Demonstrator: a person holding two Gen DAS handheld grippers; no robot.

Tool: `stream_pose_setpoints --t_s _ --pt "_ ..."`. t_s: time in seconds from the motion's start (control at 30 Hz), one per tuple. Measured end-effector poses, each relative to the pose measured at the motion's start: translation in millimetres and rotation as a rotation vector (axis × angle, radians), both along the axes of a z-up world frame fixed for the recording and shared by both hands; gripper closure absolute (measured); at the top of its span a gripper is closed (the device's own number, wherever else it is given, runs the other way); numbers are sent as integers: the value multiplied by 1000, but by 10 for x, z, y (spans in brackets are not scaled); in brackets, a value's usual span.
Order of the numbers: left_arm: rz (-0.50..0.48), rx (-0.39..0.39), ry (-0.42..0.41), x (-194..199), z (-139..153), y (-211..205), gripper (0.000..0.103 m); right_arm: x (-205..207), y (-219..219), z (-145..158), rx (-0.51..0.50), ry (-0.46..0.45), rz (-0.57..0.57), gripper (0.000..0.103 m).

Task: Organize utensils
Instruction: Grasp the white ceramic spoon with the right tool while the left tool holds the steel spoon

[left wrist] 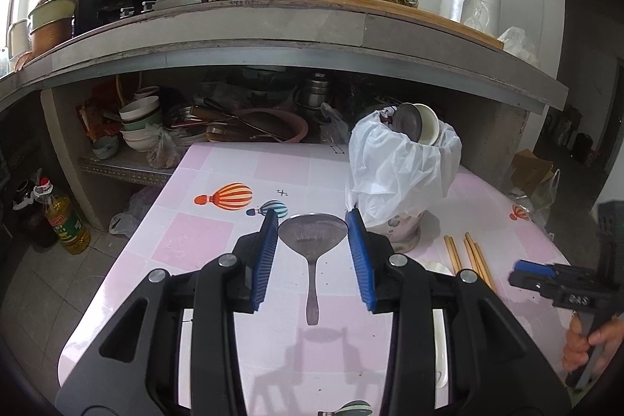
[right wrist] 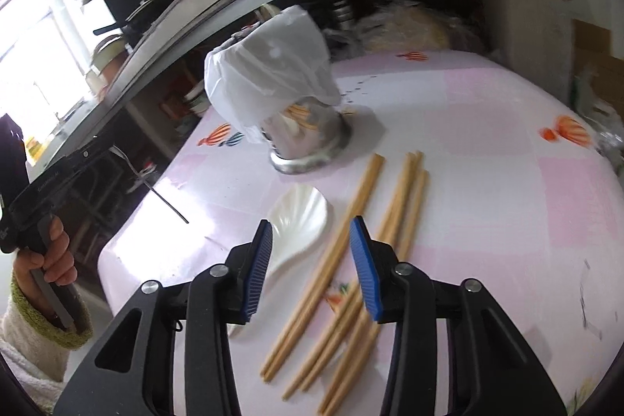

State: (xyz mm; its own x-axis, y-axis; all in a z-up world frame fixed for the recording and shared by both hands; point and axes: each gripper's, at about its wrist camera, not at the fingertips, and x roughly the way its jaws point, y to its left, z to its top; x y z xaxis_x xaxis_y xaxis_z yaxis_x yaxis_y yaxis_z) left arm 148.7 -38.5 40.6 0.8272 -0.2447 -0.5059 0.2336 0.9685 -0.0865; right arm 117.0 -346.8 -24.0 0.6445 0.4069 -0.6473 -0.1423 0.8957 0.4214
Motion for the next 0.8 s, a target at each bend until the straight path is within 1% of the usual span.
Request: stream_pose_setpoints --t_s 0.07,0.17,0.23,0.4,0.53,0.8 --pt "5 -4 1 5 -8 21 68 160 54 -37 23 12 62 68" --pt "15 -6 5 21 -18 70 68 430 190 -140 -10 51 132 69" --pt "19 -9 9 39 -23 92 68 576 243 -213 -33 75 148 69" --pt "26 -14 17 81 -36 132 68 845 252 -408 -39 147 188 69" --pt "27 -13 20 101 -45 128 68 947 268 -521 -32 187 211 70" --pt "26 -14 35 123 -69 128 68 1009 266 -602 -14 201 227 77"
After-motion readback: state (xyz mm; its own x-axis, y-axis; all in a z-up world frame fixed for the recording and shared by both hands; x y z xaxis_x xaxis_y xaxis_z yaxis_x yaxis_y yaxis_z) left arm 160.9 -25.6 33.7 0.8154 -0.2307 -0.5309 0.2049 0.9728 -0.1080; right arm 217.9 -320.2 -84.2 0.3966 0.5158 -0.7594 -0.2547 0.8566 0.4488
